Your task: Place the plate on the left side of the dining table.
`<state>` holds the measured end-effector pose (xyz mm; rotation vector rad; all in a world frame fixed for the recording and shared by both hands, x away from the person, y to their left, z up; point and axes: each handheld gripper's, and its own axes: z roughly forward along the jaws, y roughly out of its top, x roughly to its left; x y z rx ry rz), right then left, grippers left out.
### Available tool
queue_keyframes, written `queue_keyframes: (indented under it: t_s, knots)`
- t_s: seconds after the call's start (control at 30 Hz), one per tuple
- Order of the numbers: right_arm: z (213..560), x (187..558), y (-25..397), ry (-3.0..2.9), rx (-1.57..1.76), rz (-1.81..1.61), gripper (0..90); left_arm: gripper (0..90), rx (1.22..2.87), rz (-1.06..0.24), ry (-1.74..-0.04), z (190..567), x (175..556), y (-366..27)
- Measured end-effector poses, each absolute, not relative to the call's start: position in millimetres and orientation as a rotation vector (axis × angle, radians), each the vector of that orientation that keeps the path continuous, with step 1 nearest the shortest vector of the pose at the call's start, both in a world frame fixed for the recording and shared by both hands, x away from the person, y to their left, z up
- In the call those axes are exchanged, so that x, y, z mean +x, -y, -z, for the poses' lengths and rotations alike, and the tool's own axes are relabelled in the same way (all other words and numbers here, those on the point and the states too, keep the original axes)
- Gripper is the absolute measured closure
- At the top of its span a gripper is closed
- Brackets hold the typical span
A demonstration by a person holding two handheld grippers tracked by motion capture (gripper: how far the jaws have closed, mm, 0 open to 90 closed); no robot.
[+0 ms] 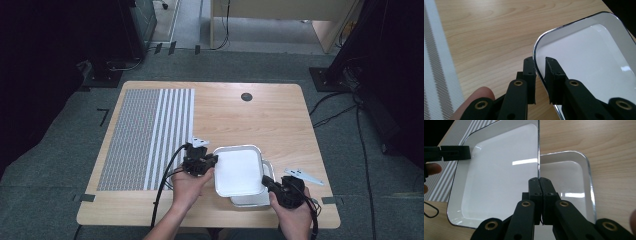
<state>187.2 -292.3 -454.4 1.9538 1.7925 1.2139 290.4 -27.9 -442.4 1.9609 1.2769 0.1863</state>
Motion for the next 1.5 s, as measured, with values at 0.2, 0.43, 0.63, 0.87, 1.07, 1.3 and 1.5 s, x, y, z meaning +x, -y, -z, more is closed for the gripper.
queue_keyframes:
  t_s: [0.2,0.43,0.63,0.87,1.07,1.3,1.5]
  knots:
    - [449.8,199.3,273.4,-1.822,1.929,-1.230,89.7,80.4,1.939,-0.194,-1.304,436.9,296.8,7.3]
    - [447.1,209.2,252.6,-1.851,1.919,-1.251,89.5,81.2,1.928,-0.221,-1.327,431.4,302.7,-14.1]
    - [445.9,217.8,233.3,-1.876,1.907,-1.257,89.3,81.7,1.927,-0.234,-1.355,430.1,309.7,-34.3]
    - [445.1,229.0,208.3,-1.907,1.894,-1.273,89.1,82.5,1.899,-0.248,-1.395,429.0,316.8,-61.0]
    - [441.8,236.8,188.2,-1.927,1.878,-1.295,88.7,83.5,1.877,-0.269,-1.422,424.2,322.2,-81.0]
    - [440.9,247.1,163.7,-1.949,1.865,-1.314,88.6,84.3,1.857,-0.300,-1.455,420.0,328.3,-102.6]
    - [443.1,254.9,145.2,-1.967,1.870,-1.331,88.3,84.8,1.849,-0.314,-1.488,420.3,335.6,-119.6]
